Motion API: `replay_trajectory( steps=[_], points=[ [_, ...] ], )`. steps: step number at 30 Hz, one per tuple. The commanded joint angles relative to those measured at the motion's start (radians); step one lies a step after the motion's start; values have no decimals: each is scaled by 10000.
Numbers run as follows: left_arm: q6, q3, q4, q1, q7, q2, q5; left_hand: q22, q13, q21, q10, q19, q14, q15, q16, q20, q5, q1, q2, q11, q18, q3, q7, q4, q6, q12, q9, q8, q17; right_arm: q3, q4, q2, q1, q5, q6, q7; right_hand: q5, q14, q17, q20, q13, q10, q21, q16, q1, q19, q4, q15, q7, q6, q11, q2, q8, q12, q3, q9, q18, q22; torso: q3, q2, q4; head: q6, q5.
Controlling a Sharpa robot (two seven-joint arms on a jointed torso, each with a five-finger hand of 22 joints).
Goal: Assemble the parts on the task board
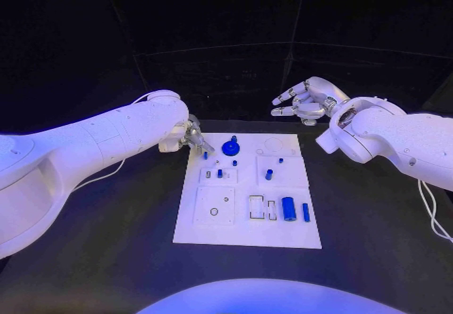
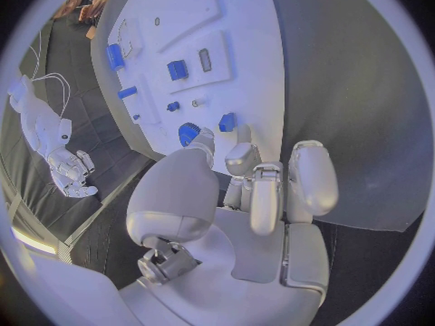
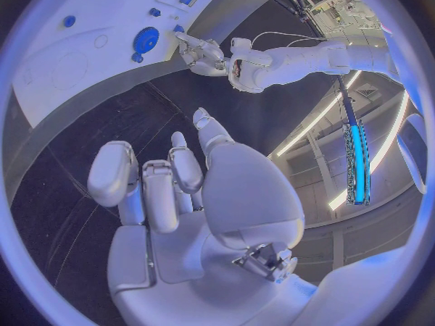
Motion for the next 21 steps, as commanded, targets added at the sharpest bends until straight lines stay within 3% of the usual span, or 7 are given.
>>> replay_trajectory(
  steps=[1,21],
  points=[
    [32,1,-50,-3,111,25,-67,17,3,39,25,66,1040,3,31,14,-28,179,16,-13,37,-41,-10,-56,70,40,-26,-23,2634,6,3,14,18,-15,57,91,36,572,427,-8,-9,-68,-61,-49,-26,-90,-1,-47,0,59,11,42,34,-40,-54,-14,132,-13,0,-1,-7,4,0],
    [101,-1,-4,-23,339,21,-67,46,-15,42,29,72,1040,-4,31,6,-28,581,162,-25,32,-99,-22,-290,150,42,-102,-9,2634,6,0,32,18,-15,64,92,39,572,426,-9,-5,-65,-63,-51,-23,-91,-1,-47,-1,59,11,48,34,-35,-54,-15,132,-15,7,4,1,-27,-27]
  ],
)
